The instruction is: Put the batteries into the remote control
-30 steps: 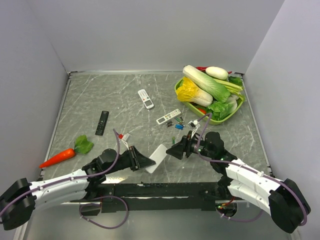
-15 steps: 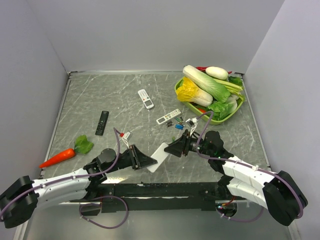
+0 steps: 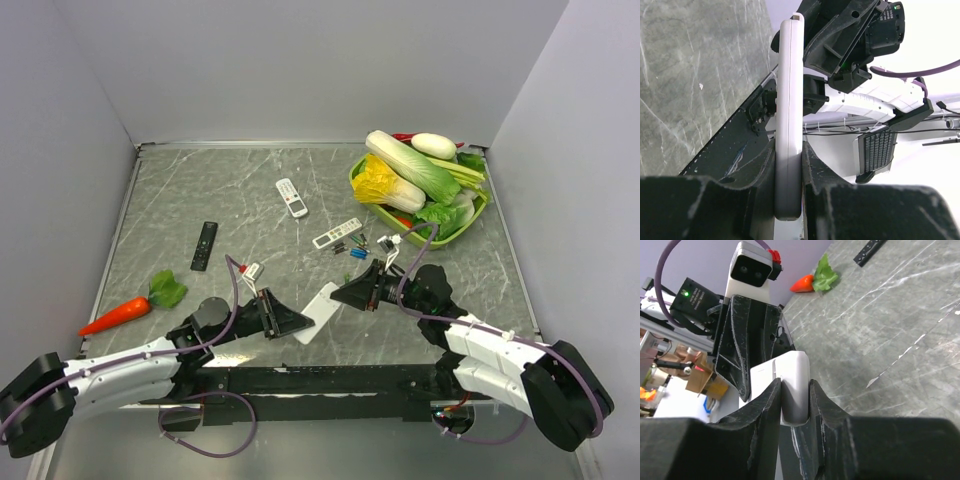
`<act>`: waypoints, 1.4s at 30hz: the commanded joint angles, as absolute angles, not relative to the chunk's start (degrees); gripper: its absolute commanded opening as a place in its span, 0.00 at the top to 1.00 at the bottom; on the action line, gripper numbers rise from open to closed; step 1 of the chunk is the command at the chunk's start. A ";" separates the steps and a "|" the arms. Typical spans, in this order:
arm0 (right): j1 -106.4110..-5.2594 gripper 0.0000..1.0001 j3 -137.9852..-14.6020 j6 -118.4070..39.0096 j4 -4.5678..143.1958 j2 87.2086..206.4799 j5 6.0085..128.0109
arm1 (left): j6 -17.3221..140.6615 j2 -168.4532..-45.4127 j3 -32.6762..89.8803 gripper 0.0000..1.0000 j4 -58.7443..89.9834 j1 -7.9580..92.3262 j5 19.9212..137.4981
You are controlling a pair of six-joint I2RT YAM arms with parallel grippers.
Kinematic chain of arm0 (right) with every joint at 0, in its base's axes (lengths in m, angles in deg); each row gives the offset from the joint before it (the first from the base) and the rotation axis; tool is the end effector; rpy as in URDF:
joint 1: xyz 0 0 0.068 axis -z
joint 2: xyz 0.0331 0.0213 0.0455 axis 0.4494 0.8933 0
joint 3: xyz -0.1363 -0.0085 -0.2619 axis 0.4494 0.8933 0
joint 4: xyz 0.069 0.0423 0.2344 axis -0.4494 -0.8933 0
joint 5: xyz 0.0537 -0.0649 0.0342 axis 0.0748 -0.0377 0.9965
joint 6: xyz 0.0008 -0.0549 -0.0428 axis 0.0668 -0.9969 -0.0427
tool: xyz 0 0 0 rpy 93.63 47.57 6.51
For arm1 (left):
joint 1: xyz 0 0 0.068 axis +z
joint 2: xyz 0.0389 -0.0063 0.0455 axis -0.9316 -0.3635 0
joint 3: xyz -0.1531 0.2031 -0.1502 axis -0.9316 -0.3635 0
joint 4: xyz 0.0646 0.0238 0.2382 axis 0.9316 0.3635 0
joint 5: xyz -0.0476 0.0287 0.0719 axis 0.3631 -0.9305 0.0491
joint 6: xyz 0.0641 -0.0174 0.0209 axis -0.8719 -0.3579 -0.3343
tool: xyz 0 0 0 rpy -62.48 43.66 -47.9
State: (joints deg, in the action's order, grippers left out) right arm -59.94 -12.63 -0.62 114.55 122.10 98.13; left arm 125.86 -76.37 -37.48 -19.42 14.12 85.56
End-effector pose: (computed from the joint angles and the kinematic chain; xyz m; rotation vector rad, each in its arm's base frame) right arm 0.1359 0.1315 0.2349 -0.4122 1.7664 1.5582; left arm 0.0821 -0.1407 0.2149 -0.1135 1.9952 -1.8592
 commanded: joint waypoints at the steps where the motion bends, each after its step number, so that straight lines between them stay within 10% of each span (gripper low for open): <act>1: -58.53 0.80 -11.47 -2.74 116.06 121.14 97.25 | 126.64 -76.88 -35.83 0.99 -26.31 13.93 87.76; 42: -55.98 0.69 -6.72 -1.69 108.66 134.31 88.99 | 135.78 -102.62 -31.35 0.99 -25.16 14.98 91.36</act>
